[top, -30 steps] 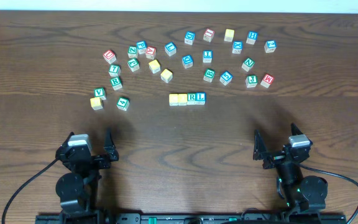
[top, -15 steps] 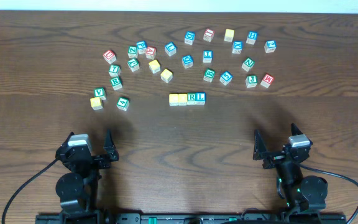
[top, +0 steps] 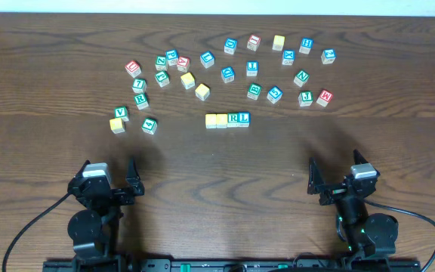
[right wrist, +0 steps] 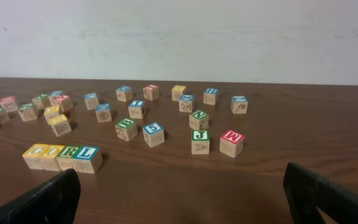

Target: Spell out CORL

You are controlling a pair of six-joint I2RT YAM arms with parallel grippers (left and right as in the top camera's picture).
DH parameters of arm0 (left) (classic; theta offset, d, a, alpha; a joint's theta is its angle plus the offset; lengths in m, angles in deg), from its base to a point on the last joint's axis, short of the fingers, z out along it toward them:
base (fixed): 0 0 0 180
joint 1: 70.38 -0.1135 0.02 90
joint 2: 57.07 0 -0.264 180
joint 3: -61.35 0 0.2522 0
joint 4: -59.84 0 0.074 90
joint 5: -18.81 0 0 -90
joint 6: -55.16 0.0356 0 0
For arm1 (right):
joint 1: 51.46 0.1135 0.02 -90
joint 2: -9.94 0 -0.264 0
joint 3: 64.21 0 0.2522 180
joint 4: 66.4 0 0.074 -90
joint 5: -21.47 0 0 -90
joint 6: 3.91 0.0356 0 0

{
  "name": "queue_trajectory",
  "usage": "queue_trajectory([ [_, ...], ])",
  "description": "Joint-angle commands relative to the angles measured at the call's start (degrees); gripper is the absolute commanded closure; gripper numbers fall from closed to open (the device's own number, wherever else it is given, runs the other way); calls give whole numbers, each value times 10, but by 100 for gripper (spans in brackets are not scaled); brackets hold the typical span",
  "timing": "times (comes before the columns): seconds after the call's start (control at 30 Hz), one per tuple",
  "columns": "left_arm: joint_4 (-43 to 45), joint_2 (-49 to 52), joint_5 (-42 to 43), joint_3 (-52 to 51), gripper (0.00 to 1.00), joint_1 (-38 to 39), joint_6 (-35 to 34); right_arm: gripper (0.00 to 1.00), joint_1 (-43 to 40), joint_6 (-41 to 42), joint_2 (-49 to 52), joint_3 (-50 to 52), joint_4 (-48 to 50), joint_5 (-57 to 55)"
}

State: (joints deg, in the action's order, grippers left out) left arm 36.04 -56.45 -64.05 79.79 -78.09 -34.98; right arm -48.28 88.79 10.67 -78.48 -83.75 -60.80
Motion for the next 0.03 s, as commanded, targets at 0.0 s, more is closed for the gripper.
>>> queue_trajectory([
  [0.0,-1,-4,-7,-16,1,1,5,1,-6,-6,-3,2,0,-1],
])
